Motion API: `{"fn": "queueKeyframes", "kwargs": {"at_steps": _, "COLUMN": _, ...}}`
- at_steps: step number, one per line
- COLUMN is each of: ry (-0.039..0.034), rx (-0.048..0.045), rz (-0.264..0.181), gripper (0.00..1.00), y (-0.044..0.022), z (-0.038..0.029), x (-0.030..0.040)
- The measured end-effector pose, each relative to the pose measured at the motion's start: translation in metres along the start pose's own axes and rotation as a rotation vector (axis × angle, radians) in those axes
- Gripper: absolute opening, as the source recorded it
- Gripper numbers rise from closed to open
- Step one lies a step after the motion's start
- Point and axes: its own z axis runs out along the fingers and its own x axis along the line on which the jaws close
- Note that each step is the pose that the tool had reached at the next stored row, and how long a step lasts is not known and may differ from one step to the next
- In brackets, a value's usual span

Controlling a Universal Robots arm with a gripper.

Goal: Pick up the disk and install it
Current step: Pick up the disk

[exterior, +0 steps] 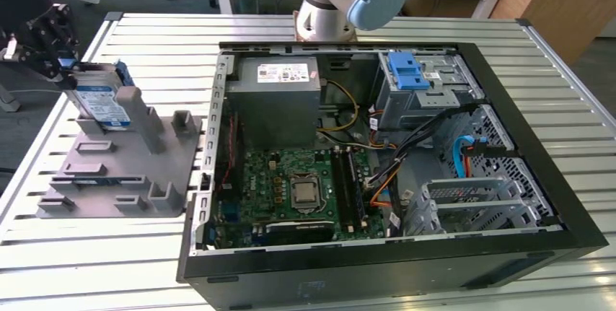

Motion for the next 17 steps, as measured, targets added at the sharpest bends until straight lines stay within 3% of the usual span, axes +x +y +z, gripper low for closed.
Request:
{"fn": "queueKeyframes", "kwargs": {"at_steps": 5, "ry": 0.0, "rx": 0.0001, "rz": -0.001, "gripper": 0.37, "y": 0.0, "z": 0.0002, "x": 0.0}}
{"fn": "queueKeyframes", "kwargs": {"at_steps": 10, "ry": 0.0004, "rx": -0.0003, "rz": -0.049, "gripper": 0.37, "y": 0.0003, "z": 0.0004, "x": 0.0004}}
{"fn": "queueKeyframes", "kwargs": {"at_steps": 17, "ry": 0.0004, "rx": -0.0003, "rz": -0.05, "gripper": 0.38, "y": 0.0003, "z": 0.0004, "x": 0.0005}}
